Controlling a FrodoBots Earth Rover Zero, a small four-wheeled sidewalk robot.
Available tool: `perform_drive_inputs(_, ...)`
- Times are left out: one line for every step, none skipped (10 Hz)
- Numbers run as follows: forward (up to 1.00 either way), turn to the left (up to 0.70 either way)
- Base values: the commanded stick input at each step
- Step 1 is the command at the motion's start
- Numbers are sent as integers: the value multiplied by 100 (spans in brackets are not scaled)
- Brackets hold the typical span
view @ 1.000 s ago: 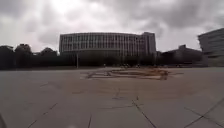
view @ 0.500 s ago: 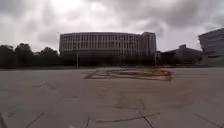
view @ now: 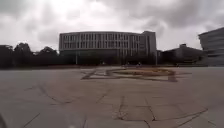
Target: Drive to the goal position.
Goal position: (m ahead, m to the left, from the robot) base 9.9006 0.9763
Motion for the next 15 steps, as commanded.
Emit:
perform_drive_inputs(70,0)
perform_drive_inputs(70,0)
perform_drive_inputs(70,0)
perform_drive_inputs(70,0)
perform_drive_inputs(70,0)
perform_drive_inputs(70,0)
perform_drive_inputs(70,0)
perform_drive_inputs(70,0)
perform_drive_inputs(70,0)
perform_drive_inputs(70,0)
perform_drive_inputs(70,0)
perform_drive_inputs(70,0)
perform_drive_inputs(70,0)
perform_drive_inputs(70,0)
perform_drive_inputs(70,0)
